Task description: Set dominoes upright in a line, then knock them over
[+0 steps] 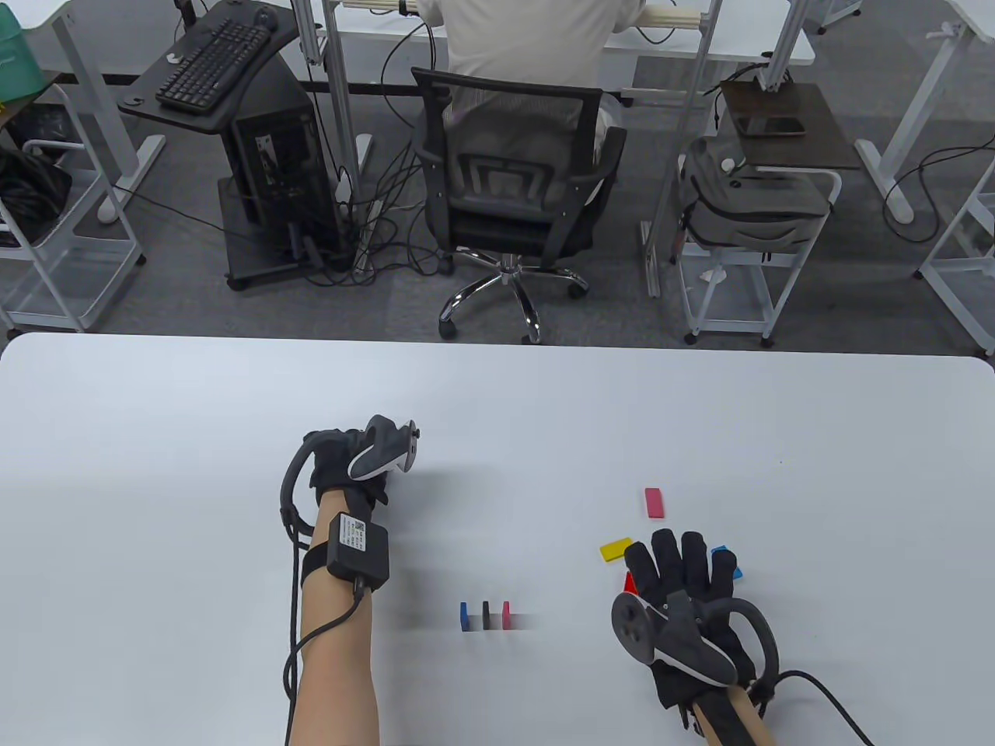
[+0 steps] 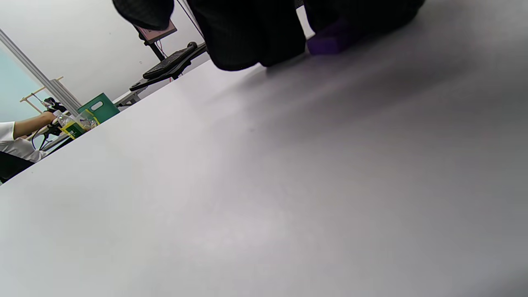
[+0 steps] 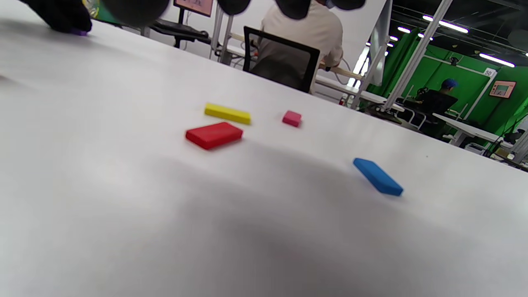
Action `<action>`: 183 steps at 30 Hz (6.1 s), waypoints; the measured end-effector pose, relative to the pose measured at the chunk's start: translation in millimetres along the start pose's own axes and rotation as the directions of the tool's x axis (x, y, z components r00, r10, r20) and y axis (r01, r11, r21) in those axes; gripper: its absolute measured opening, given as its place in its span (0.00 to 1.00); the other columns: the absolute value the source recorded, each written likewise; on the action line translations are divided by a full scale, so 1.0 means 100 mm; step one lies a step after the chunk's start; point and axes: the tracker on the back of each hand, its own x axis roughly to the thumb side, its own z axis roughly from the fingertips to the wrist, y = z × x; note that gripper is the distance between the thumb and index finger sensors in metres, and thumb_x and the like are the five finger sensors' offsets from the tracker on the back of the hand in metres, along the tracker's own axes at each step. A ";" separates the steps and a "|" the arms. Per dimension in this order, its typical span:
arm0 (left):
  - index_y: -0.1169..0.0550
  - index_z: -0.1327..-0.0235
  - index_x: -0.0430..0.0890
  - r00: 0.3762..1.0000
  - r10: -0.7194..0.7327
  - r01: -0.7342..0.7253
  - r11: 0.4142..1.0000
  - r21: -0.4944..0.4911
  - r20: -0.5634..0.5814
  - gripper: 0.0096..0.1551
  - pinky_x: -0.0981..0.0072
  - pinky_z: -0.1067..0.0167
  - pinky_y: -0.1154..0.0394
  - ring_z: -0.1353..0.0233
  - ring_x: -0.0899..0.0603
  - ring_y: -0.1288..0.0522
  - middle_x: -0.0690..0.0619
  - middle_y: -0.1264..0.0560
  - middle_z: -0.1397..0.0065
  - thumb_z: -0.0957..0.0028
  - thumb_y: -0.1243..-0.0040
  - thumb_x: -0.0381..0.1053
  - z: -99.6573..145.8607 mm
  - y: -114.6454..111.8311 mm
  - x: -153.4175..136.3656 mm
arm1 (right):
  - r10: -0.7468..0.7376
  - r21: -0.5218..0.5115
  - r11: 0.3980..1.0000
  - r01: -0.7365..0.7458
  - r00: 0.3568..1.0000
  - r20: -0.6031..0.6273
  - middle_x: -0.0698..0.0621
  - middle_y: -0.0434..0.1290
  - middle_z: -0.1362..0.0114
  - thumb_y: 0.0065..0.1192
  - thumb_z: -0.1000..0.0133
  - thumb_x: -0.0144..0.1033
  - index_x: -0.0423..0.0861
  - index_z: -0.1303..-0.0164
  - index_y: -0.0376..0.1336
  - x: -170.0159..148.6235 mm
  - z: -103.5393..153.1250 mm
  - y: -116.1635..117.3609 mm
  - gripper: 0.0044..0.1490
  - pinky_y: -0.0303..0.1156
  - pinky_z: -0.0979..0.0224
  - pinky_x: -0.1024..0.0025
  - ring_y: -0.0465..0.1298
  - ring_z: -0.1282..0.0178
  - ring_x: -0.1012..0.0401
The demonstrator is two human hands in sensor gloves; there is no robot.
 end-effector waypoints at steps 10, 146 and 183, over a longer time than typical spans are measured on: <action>0.40 0.25 0.52 0.997 0.063 -0.068 0.989 0.128 0.041 0.32 0.40 0.22 0.39 0.26 0.51 0.24 0.56 0.25 0.26 0.45 0.56 0.55 0.46 0.33 -0.15 | -0.018 -0.014 1.000 0.018 1.000 0.003 0.32 0.38 0.10 0.41 0.33 0.54 0.44 0.11 0.36 -0.02 0.00 0.00 0.46 0.36 0.25 0.25 0.40 0.16 0.28; 0.37 0.25 0.64 0.993 -0.116 0.111 0.982 0.151 0.026 0.31 0.39 0.22 0.40 0.15 0.46 0.33 0.61 0.32 0.18 0.44 0.50 0.54 1.64 -0.70 -0.06 | 0.040 0.014 0.999 -0.041 0.996 0.085 0.32 0.37 0.10 0.41 0.33 0.54 0.44 0.11 0.37 0.18 0.07 -0.04 0.46 0.36 0.25 0.25 0.39 0.16 0.28; 0.29 0.41 0.68 0.946 0.174 -0.269 0.894 0.359 0.275 0.22 0.41 0.23 0.36 0.24 0.51 0.27 0.62 0.27 0.25 0.50 0.42 0.57 2.27 -0.06 -0.17 | 0.030 0.008 0.999 -0.031 0.997 0.077 0.32 0.37 0.10 0.41 0.33 0.54 0.44 0.11 0.37 0.12 0.07 -0.03 0.46 0.36 0.25 0.25 0.39 0.16 0.28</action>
